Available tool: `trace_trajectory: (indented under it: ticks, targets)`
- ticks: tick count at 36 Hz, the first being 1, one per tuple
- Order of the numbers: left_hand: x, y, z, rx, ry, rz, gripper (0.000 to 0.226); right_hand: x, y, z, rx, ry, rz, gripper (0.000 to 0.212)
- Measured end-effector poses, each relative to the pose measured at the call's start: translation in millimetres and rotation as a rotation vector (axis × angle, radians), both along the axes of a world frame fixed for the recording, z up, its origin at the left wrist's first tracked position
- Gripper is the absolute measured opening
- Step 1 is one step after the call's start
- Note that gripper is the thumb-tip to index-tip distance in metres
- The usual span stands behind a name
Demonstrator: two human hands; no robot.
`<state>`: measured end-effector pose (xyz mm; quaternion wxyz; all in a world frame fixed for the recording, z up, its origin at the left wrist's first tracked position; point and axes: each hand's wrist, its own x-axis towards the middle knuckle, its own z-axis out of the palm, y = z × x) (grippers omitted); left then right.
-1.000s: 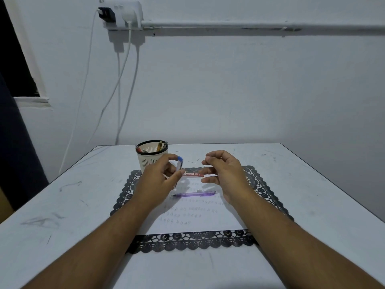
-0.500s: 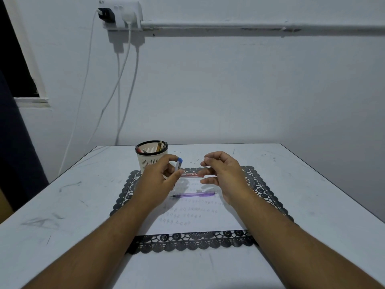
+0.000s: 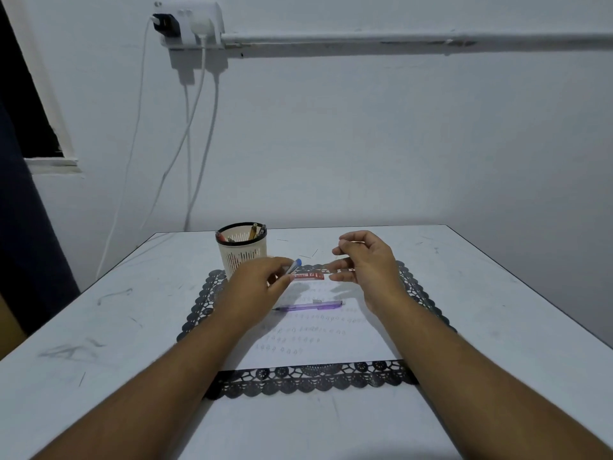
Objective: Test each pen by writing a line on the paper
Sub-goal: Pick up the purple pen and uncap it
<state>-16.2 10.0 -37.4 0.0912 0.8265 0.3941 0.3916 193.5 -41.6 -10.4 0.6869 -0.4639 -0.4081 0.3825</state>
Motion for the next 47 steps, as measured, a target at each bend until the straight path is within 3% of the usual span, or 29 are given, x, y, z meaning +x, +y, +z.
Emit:
trace_trajectory:
  ticks: [10,19,24,39,47]
  targets:
    - [24.3,17.7,11.1,0.036,0.365,0.098,0.012,17.9,8.1,-8.3,-0.042,0.010,-0.092,0.007]
    - [50.5,52.4,5.9,-0.057,0.532,0.165,0.021,23.6,11.1,-14.9,-0.048,-0.033,-0.124,0.008]
    - [62.5,55.5,-3.5,-0.017,0.609,0.225,0.025,27.3,13.1,-16.4,-0.043,-0.027,-0.120,0.007]
    - [71.8,60.8,-9.2,0.095,0.710,0.234,0.022,26.1,10.5,-11.6,-0.044,-0.036,-0.096,0.013]
    - [61.5,50.6,2.1,0.108,0.614,0.160,0.027,26.4,10.9,-10.9,-0.060,-0.068,-0.106,0.009]
